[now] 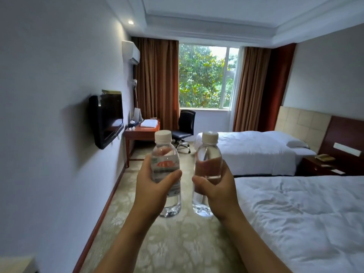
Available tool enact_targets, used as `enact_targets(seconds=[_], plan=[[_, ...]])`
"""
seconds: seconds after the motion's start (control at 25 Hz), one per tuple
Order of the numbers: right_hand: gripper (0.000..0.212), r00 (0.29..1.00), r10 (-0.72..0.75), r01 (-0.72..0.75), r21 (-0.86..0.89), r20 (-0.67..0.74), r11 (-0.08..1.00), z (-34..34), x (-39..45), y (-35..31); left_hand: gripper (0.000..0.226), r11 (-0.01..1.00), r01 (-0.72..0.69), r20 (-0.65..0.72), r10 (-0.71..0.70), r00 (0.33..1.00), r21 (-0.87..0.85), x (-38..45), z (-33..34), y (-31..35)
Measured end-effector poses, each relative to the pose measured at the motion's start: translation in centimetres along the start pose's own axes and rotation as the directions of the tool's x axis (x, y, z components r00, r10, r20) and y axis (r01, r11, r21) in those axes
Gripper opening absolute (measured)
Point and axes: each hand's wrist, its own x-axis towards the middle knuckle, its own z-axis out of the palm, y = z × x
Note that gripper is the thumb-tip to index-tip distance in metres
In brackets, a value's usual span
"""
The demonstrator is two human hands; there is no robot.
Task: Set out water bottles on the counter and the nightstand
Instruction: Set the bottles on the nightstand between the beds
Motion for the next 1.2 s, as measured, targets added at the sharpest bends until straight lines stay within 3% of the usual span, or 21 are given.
enact_targets(seconds=[0.4, 0.6, 0.8, 0.92, 1.08, 1.2], plan=[[0.036, 0.998, 0.019, -0.019, 0.002, -0.067, 1.0, 6.3, 25.8, 9.7, 0.048, 0.999, 0.05, 0.057, -0.051, 0.997, 0.022, 25.5, 0.6, -14.0], [0.037, 0.998, 0.009, -0.008, 0.016, -0.055, 1.0, 7.1, 39.2, 17.1, 0.046, 0.996, 0.048, -0.002, -0.048, 0.999, 0.08, 36.9, 3.1, -23.3], [0.038, 0.999, -0.038, 0.038, 0.007, 0.002, 0.999, 8.1, 55.2, 23.8, 0.073, 0.992, -0.015, -0.03, 0.019, 0.999, 0.123, 50.7, 6.5, -30.2], [0.038, 0.998, -0.051, 0.051, 0.0, 0.034, 0.999, 9.8, 63.2, 27.2, 0.066, 0.987, -0.025, -0.038, 0.031, 0.999, 0.162, 57.7, 6.9, -34.5], [0.038, 0.993, -0.066, 0.065, 0.011, 0.098, 0.998, 12.4, 73.6, 32.2, 0.073, 0.983, -0.005, -0.054, 0.015, 0.998, 0.184, 67.4, 6.4, -40.6], [0.036, 0.991, -0.101, 0.098, 0.032, 0.091, 0.995, 14.7, 81.9, 36.9, 0.051, 0.986, -0.014, -0.055, 0.023, 0.998, 0.167, 75.4, 6.1, -46.5]])
